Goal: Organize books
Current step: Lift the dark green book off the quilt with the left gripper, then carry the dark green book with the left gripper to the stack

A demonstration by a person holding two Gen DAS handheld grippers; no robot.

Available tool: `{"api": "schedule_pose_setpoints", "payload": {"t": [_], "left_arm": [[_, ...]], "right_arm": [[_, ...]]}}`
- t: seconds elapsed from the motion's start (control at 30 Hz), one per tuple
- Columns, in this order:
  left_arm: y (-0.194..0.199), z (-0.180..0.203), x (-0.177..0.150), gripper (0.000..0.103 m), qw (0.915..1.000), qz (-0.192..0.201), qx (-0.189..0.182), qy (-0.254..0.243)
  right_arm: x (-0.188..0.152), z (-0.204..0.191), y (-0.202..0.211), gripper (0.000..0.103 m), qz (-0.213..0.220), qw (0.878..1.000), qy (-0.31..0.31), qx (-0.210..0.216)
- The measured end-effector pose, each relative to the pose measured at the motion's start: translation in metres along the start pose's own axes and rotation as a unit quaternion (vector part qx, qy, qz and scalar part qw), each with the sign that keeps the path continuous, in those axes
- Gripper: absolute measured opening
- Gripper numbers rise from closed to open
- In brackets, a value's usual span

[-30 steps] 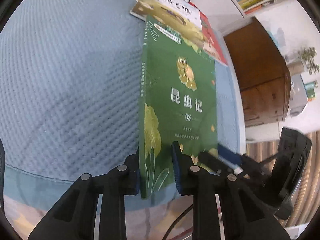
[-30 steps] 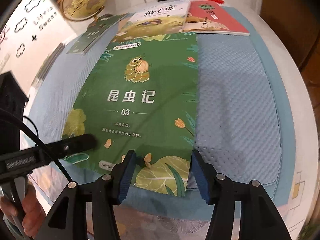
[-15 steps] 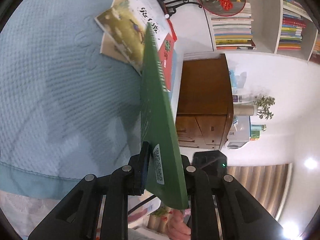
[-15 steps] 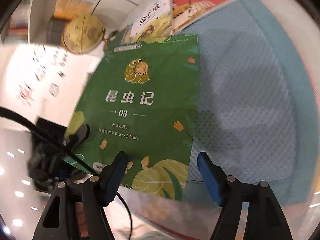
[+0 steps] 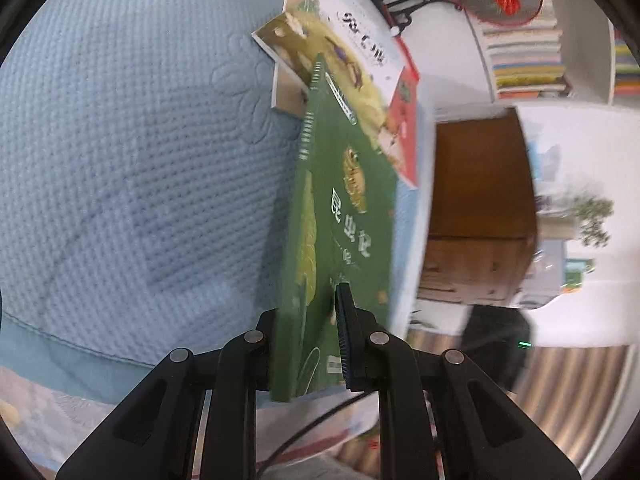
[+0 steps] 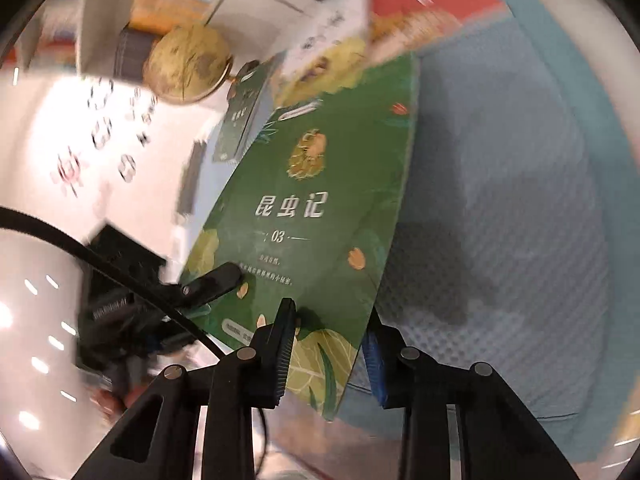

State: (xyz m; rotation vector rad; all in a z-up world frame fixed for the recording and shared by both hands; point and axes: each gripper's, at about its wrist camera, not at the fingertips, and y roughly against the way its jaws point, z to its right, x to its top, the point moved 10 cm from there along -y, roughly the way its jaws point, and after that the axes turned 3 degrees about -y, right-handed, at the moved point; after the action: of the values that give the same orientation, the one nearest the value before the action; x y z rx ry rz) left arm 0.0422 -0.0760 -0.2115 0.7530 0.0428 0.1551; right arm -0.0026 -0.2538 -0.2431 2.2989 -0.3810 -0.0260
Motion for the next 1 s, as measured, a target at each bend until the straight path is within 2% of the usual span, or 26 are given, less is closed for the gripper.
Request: {"api": "schedule_pose_setpoints", "payload": {"t": [0.1, 0.23, 0.37, 0.53, 0.63, 1.0], "left_arm": [[0.002, 0.008, -0.006, 0.014, 0.9997, 0.007, 0.014, -0.018], [0.016, 0.016, -0.006, 0.014, 0.9974, 0.038, 0.038, -0.047], [0.03, 0.014, -0.006, 0.014, 0.9972, 0.056, 0.023, -0.044], [0.054, 0.005, -0.01, 0.014, 0.9959, 0.083, 0.019, -0.029], [0.071, 0.0, -0.014, 0.014, 0.9943, 0.102, 0.021, -0.022], [0.127, -0.013, -0.007, 0.014, 0.9858, 0.157, 0.05, -0.028]], "right_arm": [[-0.001, -0.009, 0.001, 0.032, 0.001, 0.998, 0.054, -0.043], [-0.007, -0.019, 0.0, 0.032, -0.011, 0.993, 0.096, -0.06], [-0.009, -0.04, -0.017, 0.033, -0.036, 0.984, 0.16, -0.077], [-0.027, -0.064, -0.019, 0.034, -0.046, 0.977, 0.2, -0.057], [-0.034, -0.08, -0.019, 0.034, -0.045, 0.969, 0.236, -0.052], [-0.037, -0.126, -0.032, 0.034, -0.041, 0.954, 0.295, -0.022]]}}
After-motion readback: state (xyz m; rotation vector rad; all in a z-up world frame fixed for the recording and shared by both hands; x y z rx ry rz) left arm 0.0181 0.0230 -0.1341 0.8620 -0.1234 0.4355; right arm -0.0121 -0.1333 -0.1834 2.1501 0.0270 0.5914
